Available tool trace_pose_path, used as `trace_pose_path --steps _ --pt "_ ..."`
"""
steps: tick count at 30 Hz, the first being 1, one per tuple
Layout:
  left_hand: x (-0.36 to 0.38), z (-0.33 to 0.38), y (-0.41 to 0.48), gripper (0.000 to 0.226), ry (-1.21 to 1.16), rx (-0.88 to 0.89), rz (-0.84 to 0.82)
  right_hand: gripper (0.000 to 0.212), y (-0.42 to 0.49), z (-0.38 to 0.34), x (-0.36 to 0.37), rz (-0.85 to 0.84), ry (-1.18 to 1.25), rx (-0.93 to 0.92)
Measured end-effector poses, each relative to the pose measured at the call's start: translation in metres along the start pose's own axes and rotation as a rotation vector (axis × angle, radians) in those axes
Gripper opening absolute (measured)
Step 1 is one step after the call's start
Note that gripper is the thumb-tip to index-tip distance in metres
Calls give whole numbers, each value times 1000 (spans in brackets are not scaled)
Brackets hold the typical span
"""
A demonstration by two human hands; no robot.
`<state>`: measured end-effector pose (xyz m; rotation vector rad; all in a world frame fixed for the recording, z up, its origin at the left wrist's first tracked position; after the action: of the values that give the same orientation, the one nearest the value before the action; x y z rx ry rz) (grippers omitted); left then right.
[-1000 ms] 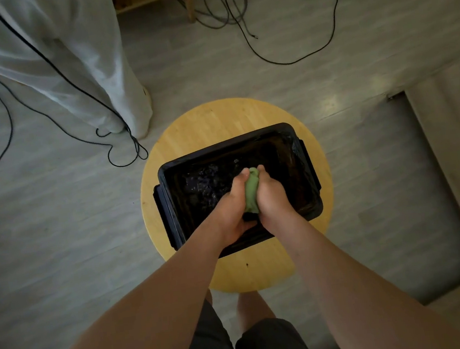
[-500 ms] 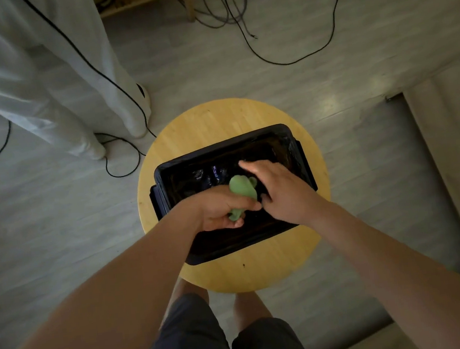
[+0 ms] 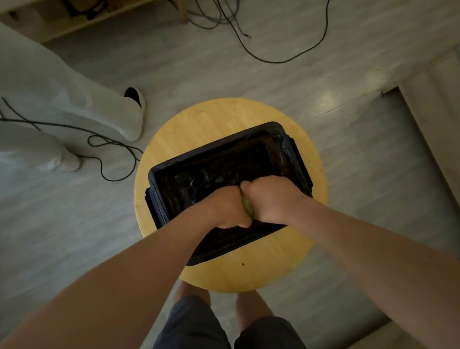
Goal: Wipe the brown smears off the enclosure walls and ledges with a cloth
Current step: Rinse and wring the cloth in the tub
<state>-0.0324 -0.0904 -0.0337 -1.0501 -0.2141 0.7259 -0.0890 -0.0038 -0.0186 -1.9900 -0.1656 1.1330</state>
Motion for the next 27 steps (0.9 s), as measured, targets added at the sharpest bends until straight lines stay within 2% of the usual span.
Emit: trace_pose_path --steps 2,5,8,11,14,16,18,20,23,25,27 --pt "-3 3 0 16 173 22 122 16 1 1 0 2 10 13" --pt "-3 -3 4 32 243 -7 255 4 2 0 4 -96 207 45" --pt "-1 -2 5 35 334 -57 360 11 6 3 6 -203 383 45" --pt "-6 -1 6 32 319 -2 395 9 3 11 8 -126 551 38" --pt "-14 -3 9 18 97 38 253 18 -4 20 12 -20 590 43" --pt "-14 -5 8 16 -114 14 139 41 -11 22 10 110 438 13" --pt "-9 -8 1 14 -438 -23 4 69 -21 16 8 234 272 -75" --pt "-5 -10 -6 18 -728 -22 -185 81 -30 8 6 318 141 -189" --pt "1 -2 -19 6 -878 34 -509 83 -37 2 4 402 7 -276" --pt "3 6 -26 6 -831 57 -594 77 -36 2 0 422 -2 -275" --pt "3 11 -28 9 -756 53 -577 61 -34 1 -5 413 -38 -240"
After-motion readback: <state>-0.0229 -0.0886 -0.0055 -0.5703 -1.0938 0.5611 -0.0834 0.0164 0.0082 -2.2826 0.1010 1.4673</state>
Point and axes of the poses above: each hand's wrist, its own y-axis towards the middle knuckle, its own x-axis out of the palm, z = x × y, the point moved 5 cm from there along y, towards the middle knuckle, and after that the axes turned 9 degrees about -z, right-handed, at the moved point
